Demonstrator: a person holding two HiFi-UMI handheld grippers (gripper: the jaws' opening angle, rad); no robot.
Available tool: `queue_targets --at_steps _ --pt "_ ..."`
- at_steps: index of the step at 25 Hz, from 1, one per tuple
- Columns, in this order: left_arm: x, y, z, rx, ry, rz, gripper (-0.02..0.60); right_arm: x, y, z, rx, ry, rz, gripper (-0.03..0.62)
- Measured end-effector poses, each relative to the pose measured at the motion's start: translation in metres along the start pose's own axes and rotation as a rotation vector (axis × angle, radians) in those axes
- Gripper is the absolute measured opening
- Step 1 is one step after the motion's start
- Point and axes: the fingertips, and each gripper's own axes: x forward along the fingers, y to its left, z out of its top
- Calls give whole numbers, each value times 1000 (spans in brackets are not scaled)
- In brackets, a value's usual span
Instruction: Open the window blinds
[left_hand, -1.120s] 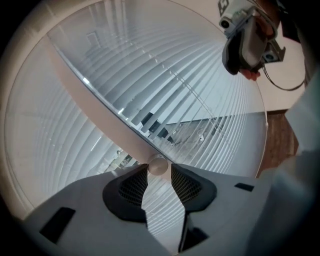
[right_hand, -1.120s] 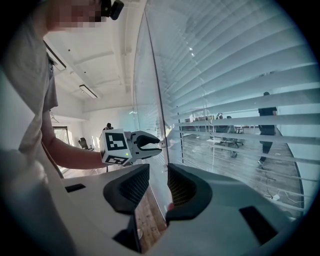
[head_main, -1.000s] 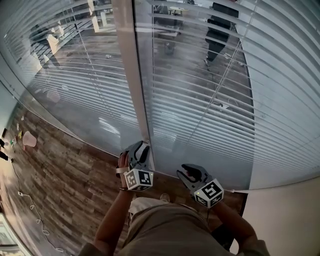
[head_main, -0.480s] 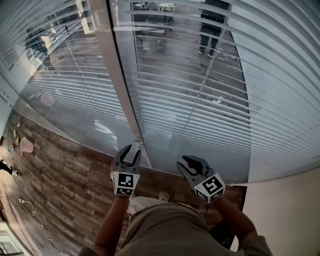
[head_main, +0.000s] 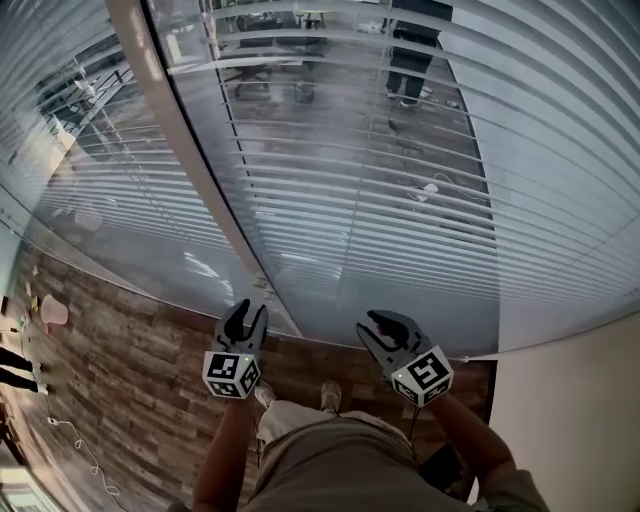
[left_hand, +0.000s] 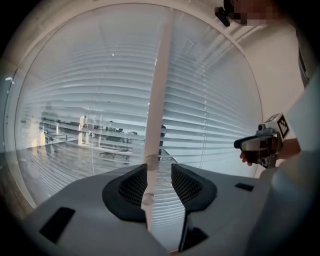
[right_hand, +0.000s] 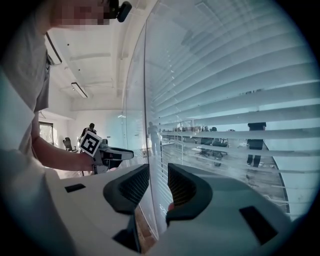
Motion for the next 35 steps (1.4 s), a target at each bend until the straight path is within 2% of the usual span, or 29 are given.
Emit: queue_targets --at_steps 7,18,21,25,27,35 --pt "-6 -5 13 -3 -22 -19 143 -8 -1 7 -2 -10 -27 121" --pt "-28 4 24 -26 -51 -64 143 -4 26 27 8 -25 -69 121" --pt "-47 12 25 -40 -53 -85 143 1 47 33 12 -19 -84 121" --pt "-98 33 -6 -30 -53 -124 143 16 109 11 23 -27 -104 121" --pt "-110 34 -12 -18 -50 -137 143 19 124 7 23 -34 -106 121" --pt "-141 57 15 7 -60 -176 143 51 161 53 6 -64 -106 121"
